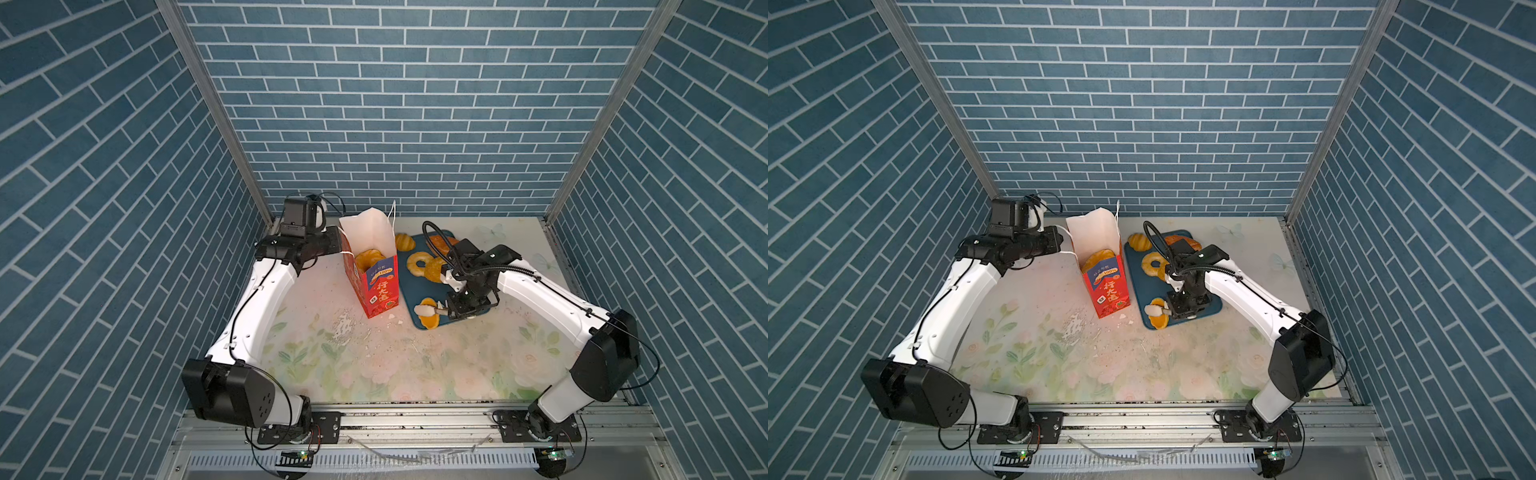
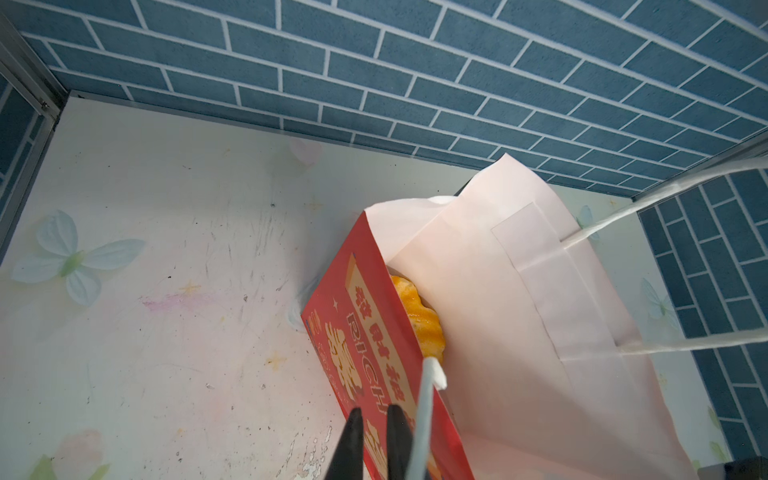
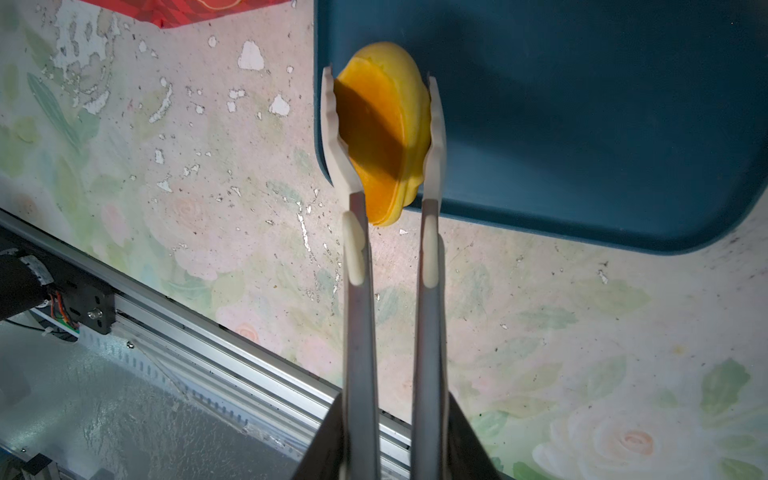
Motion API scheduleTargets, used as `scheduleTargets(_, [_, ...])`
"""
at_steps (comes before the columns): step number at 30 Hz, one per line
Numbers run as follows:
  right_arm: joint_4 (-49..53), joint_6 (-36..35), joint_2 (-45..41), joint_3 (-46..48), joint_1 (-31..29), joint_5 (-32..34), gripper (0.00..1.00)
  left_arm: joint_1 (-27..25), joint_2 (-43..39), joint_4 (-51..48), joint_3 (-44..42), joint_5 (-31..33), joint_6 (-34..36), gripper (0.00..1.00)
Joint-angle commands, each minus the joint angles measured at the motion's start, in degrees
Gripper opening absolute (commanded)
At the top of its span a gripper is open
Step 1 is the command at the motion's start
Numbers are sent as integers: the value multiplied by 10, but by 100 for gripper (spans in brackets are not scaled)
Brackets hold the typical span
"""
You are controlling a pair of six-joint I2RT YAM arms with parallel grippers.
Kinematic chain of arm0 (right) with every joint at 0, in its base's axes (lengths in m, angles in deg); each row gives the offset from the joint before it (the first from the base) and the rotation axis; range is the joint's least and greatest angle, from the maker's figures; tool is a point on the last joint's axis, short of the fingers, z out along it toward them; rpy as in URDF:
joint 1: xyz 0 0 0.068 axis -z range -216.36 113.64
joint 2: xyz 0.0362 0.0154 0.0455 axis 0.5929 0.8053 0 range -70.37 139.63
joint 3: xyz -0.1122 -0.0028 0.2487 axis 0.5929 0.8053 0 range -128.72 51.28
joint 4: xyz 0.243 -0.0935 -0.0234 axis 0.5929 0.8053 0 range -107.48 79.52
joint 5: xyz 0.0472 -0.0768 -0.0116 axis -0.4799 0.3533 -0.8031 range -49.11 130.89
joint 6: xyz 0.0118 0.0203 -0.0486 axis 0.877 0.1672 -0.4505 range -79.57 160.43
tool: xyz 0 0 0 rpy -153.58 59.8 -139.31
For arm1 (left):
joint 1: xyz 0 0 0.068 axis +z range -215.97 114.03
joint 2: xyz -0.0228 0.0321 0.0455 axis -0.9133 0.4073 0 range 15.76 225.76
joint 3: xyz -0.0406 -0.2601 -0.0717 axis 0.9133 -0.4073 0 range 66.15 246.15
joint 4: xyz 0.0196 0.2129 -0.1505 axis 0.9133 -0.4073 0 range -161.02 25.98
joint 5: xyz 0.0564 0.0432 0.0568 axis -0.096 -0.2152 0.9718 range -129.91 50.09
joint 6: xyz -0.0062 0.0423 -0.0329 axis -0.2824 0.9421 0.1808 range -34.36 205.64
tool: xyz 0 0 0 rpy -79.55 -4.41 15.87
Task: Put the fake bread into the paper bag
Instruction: 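Lift the orange half-bun and swing it over the open bag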
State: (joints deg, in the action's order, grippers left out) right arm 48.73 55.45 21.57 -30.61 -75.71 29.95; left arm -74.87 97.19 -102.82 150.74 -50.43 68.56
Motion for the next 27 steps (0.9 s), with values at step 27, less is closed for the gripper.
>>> scheduleTargets(27, [-205, -239, -75, -322, -59, 187, 23, -1, -10, 13, -10, -9, -7, 14])
